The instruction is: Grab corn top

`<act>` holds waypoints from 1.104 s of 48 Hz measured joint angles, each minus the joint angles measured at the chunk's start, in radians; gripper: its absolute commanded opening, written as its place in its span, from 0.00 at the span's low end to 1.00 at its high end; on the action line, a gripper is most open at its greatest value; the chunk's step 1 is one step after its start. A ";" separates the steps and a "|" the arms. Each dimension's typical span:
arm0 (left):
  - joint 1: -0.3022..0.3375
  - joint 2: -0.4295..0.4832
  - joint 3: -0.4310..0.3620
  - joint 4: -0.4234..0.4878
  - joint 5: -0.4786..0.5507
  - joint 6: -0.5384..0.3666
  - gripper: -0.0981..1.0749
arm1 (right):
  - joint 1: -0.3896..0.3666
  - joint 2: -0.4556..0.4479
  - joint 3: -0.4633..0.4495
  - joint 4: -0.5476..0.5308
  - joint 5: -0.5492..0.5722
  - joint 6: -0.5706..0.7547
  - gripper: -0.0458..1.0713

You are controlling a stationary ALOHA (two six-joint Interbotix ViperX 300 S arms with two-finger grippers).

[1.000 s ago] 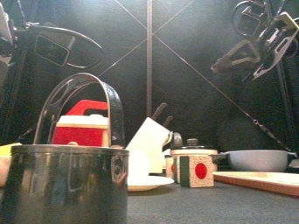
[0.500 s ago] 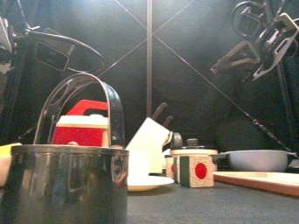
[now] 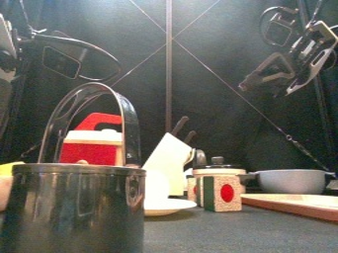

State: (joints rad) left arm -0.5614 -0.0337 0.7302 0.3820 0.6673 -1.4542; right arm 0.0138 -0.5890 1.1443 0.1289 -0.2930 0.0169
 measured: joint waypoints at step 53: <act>0.023 0.038 0.020 0.002 -0.005 0.002 0.77 | -0.003 0.000 0.005 -0.002 0.000 -0.002 0.05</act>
State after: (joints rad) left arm -0.5384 0.0046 0.7501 0.3835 0.6627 -1.4527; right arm 0.0107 -0.5890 1.1490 0.1273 -0.2930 0.0153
